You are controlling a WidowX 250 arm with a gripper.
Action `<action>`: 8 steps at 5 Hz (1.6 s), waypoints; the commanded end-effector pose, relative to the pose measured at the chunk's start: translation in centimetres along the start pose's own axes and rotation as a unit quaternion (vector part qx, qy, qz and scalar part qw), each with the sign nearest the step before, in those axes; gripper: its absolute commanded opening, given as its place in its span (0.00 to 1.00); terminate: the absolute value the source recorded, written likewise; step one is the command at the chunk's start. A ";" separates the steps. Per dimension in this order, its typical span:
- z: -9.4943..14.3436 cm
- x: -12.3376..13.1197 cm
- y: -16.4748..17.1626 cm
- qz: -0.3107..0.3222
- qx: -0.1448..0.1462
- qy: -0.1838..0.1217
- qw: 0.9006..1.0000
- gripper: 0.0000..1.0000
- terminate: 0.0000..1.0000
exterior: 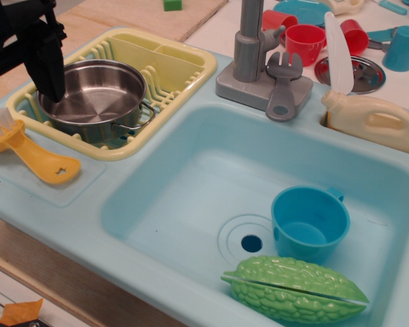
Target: Put brush into pot or pan
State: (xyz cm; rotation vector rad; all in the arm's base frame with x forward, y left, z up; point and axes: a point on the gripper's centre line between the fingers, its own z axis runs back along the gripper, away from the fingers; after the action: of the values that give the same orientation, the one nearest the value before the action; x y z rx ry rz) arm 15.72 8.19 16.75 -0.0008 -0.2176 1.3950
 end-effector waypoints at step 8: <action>-5.5 1.3 1.0 0.063 -0.014 0.037 0.997 0.00 0.00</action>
State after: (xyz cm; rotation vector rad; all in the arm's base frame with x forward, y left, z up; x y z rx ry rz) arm 15.70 10.37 11.72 -0.0900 -0.1904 1.5252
